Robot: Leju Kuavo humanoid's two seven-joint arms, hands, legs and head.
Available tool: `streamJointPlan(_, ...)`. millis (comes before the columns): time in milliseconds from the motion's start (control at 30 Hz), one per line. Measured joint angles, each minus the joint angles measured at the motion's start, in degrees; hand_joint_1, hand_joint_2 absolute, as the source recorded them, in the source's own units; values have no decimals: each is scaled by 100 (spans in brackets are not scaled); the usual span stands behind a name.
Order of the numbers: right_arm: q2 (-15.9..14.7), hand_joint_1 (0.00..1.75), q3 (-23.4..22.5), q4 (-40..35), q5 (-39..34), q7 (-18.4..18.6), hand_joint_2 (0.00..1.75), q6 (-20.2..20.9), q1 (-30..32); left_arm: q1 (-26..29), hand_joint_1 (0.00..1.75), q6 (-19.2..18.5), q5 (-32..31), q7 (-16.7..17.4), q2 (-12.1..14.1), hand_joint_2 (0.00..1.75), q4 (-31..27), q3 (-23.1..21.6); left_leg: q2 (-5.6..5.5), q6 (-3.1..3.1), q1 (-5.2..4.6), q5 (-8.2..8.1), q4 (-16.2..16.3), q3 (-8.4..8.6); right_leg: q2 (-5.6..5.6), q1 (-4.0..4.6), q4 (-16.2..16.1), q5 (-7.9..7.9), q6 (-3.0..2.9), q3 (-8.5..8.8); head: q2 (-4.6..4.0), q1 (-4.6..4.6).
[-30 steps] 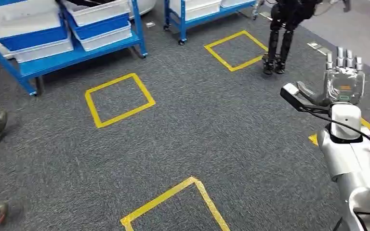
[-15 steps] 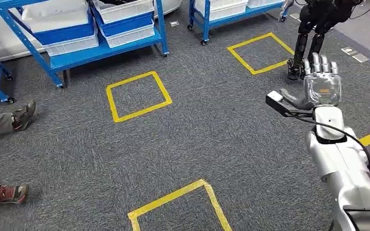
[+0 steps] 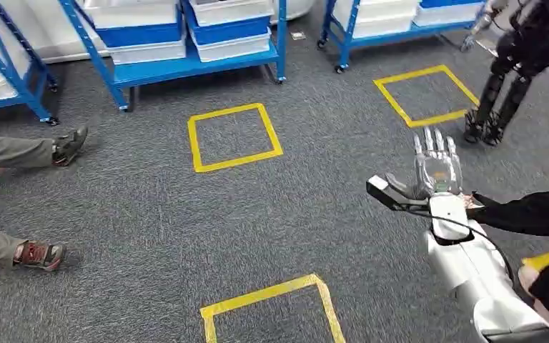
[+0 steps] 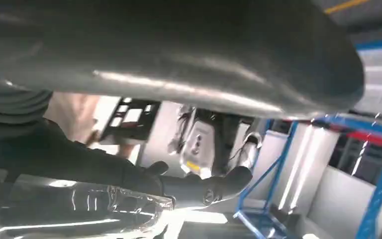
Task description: Take the parts from the cabinet and place them on the table.
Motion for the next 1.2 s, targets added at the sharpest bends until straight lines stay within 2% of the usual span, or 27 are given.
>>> streamJointPlan(33,-15,0,2,35,-2,-2,0,0,78,2,0,-11,-13,-9,-11,0,-2,-18,-80,-2,5,-1,3,-1,18,-15,369,-105,25,-223,0,0)
streamJointPlan(67,-18,0,4,70,-2,-11,0,0,161,6,0,-33,-22,-9,-15,0,-2,-42,-158,-9,11,-6,10,1,20,-27,473,-83,76,-317,0,-2)
streamJointPlan(100,-20,0,4,103,-2,-26,0,-4,233,9,0,-44,-29,-9,-20,0,-2,-61,-237,-22,22,-14,20,3,22,-47,272,56,153,-259,0,-4)
streamJointPlan(167,-22,0,-15,183,-39,-78,0,-13,323,8,0,-48,-29,-9,-29,0,-2,-105,-376,-87,60,-57,88,1,77,-117,-717,524,330,177,0,-2)
streamJointPlan(200,-18,0,-42,243,-68,-136,0,-24,349,8,0,-50,-29,-9,-22,0,0,-125,-441,-147,59,-98,162,-30,243,-180,-1190,682,395,386,0,4)
streamJointPlan(233,13,0,-63,352,-107,-196,0,-46,361,7,0,-50,-31,-9,9,0,0,-133,-486,-200,25,-134,209,-71,340,-130,-1133,651,333,373,0,39)
streamJointPlan(267,11,0,-114,409,-149,-263,0,-57,407,7,0,-53,-29,-7,6,0,0,-138,-517,-221,27,-145,244,-94,300,-129,-1155,664,224,400,0,22)
streamJointPlan(333,88,0,-203,505,-206,-348,0,-83,507,30,0,-64,-26,-13,9,0,2,-155,-591,-248,42,-120,229,-132,218,-110,-1132,664,139,389,0,20)
streamJointPlan(367,131,0,-232,547,-208,-356,0,-98,526,42,0,-62,-26,-11,28,0,6,-166,-613,-262,52,-133,247,-148,175,-152,-1147,679,98,395,0,4)
streamJointPlan(433,173,0,-277,595,-212,-365,0,-112,553,40,0,-61,-24,-13,30,0,4,-171,-99,-348,35,-352,573,-274,106,-147,-1161,670,24,421,0,-39)
streamJointPlan(467,177,0,-297,617,-214,-365,0,-114,567,25,0,-64,-24,-13,28,0,4,-171,25,-379,57,-579,999,-491,55,-134,-1160,654,1,431,0,-41)
streamJointPlan(533,177,0,-334,676,-221,-365,0,-114,596,18,0,-79,-24,-13,24,0,4,-173,95,-403,92,-950,1925,-976,-79,-109,-1159,631,-29,439,0,-39)
streamJointPlan(567,181,0,-352,702,-221,-365,0,-114,610,24,0,-79,-24,-13,20,0,4,-173,97,-403,93,-955,2137,-1104,-141,-94,-1159,621,-43,447,0,-41)
streamJointPlan(633,201,0,-369,726,-221,-367,0,-111,621,29,0,-79,-22,-13,20,0,4,-175,97,-358,88,-641,1726,-916,-235,-73,-1160,601,-63,473,0,-44)
streamJointPlan(667,216,0,-391,746,-260,-422,0,-90,619,26,0,-79,-20,-22,24,0,4,-175,123,-290,69,-354,1142,-608,-291,-49,-1162,586,-74,499,0,-41)
streamJointPlan(700,234,0,-435,759,-303,-459,0,-55,620,22,0,-75,-18,-35,26,0,4,-177,273,-193,22,-157,620,-312,-337,-37,-1167,570,-65,525,0,-41)
streamJointPlan(733,269,0,-500,798,-371,-505,0,-37,641,5,0,-53,-13,-42,70,0,7,-177,576,-79,-67,-203,313,-150,-387,-35,-1168,543,-54,547,0,-29)
streamJointPlan(767,284,0,-557,854,-424,-533,0,-26,654,-3,0,-53,-7,-48,59,0,2,-184,535,-98,-69,-199,295,-136,-430,20,-1193,525,-22,550,0,-24)
streamJointPlan(867,383,0,-724,1012,-551,-590,0,9,773,-4,0,-44,6,-70,72,0,2,-225,322,-68,-93,-180,234,-132,-614,8,-1247,509,48,629,0,-50)
streamJointPlan(900,409,0,-771,1055,-588,-595,0,20,801,0,0,-44,17,-72,68,0,2,-229,266,-56,17,-96,95,-19,-511,22,-1196,459,73,583,0,-30)
streamJointPlan(933,428,0,-833,1157,-627,-610,0,48,823,-4,0,-44,17,-77,65,0,2,-238,208,-35,-6,-78,36,31,-241,-4,-1007,352,56,546,-2,-33)
streamJointPlan(967,428,0,-894,1249,-693,-610,0,96,860,-24,0,-39,20,-81,65,0,2,-252,153,-15,-4,-67,35,35,-85,-16,-649,198,18,387,0,-59)
streamJointPlan(1033,420,0,-1056,1456,-842,-641,0,217,993,-46,0,-44,31,-94,52,0,2,-267,-32,-13,6,-75,36,35,4,-35,208,-108,5,-78,0,-2)
streamJointPlan(1067,432,0,-1145,1554,-933,-677,0,277,1060,-42,0,-44,41,-107,44,0,2,-273,-119,-16,8,-78,40,35,11,-44,468,-161,45,-254,0,0)
streamJointPlan(1100,446,0,-1207,1611,-993,-686,0,324,1110,-34,0,-44,52,-114,37,0,0,-276,-194,-24,11,-83,43,37,12,-59,436,-93,99,-289,0,0)
streamJointPlan(1133,468,0,-1283,1679,-1054,-695,0,387,1132,-28,0,-44,59,-127,35,0,0,-280,-263,-38,19,-92,55,40,18,-79,160,76,176,-204,0,-4)
streamJointPlan(1200,507,0,-1434,1793,-1167,-697,0,505,1142,-29,0,-31,98,-182,35,0,2,-284,-390,-98,42,-132,121,41,102,-135,-838,536,335,239,0,-2)
